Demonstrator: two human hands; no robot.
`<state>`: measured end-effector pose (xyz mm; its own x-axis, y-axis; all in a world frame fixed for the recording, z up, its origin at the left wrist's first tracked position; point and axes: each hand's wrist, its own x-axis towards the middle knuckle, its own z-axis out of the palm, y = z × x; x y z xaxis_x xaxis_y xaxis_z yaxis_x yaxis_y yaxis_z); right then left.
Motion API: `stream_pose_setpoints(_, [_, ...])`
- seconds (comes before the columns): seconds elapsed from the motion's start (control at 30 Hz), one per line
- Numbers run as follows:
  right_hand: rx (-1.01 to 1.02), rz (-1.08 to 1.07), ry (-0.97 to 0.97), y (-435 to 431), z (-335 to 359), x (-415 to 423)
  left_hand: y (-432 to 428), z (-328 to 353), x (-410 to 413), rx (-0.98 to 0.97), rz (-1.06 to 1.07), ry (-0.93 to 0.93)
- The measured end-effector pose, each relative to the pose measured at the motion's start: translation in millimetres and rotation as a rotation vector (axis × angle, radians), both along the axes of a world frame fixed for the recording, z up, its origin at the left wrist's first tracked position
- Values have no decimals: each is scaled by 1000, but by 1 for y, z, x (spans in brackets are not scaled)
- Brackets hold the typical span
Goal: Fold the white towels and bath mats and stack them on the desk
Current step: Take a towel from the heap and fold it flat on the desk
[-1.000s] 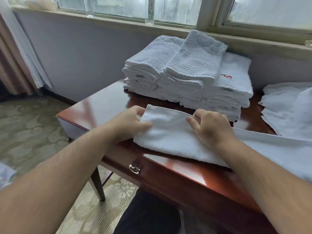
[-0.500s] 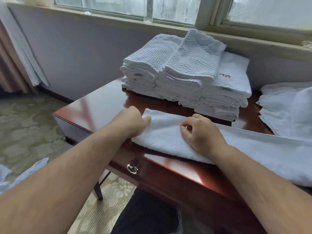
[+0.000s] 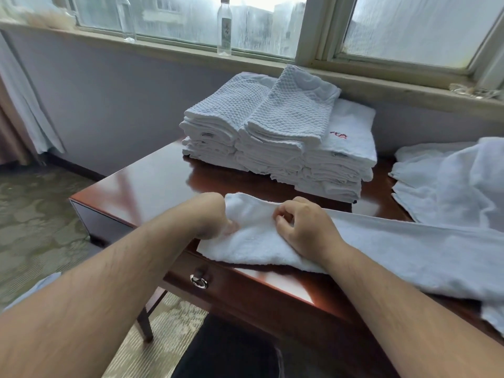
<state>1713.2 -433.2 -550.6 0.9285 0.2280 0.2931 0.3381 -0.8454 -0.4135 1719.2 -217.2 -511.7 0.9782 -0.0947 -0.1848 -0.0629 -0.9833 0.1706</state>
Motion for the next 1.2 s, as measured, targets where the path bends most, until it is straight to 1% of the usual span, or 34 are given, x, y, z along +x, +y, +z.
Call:
stream_pose_setpoints(0.07, [6,17,11,-2,1,-2,2,-4,1,-119,-25,-61])
stream_pose_setpoints(0.13, [35,20,44,-5,3,-3,4,-5,3,-317,6,-109])
stream_pose_setpoints(0.17, [55,11,73,-6,5,-2,5,-5,4,-478,51,-129])
stream_pose_setpoints(0.23, [137,-24,160,-10,10,1,4,0,3,-930,153,-136])
stream_pose_setpoints(0.27, [211,-35,210,-13,14,2,2,4,2,-1134,183,-128])
stream_pose_setpoints(0.33, [450,-32,331,-20,21,3,-5,14,0,-1383,193,-92])
stream_pose_setpoints(0.4, [733,-31,461,-27,28,2,-18,25,0,-1540,174,-7])
stream_pose_setpoints(0.47, [967,-57,580,-37,34,0,-37,36,1,-1621,159,80])
stream_pose_setpoints(0.53, [1123,-89,666,-50,38,-4,-62,48,0,-1626,141,169])
stream_pose_setpoints(0.63, [1236,-133,686,-82,43,-12,-111,65,0,-1578,104,302])
stream_pose_setpoints(0.77, [1368,-172,628,-148,48,-29,-193,86,-2,-1514,-7,325])
stream_pose_setpoints(0.87, [1560,-116,543,-201,52,-47,-245,94,-9,-1536,-218,363])
stream_pose_setpoints(0.9, [1639,-69,539,-217,54,-54,-256,90,-10,-1479,-292,314])
stream_pose_setpoints(0.93, [1706,-39,559,-231,56,-60,-262,83,-12,-1361,-356,197])
stream_pose_setpoints(0.97, [1743,-52,591,-241,57,-66,-263,72,-11,-1197,-417,54])
stream_pose_setpoints(1.0, [1730,-93,620,-249,58,-69,-262,59,-10,-1024,-473,-60])
stream_pose_setpoints(1.03, [1652,-153,637,-254,59,-71,-259,46,-10,-861,-518,-124])
stream_pose_setpoints(1.1, [1354,-302,631,-259,57,-68,-254,23,-11,-627,-575,-160])
stream_pose_setpoints(1.17, [1098,-492,533,-260,56,-64,-252,9,-13,-542,-615,-180])
stream_pose_setpoints(1.2, [1028,-544,483,-263,57,-63,-254,7,-13,-544,-635,-199])
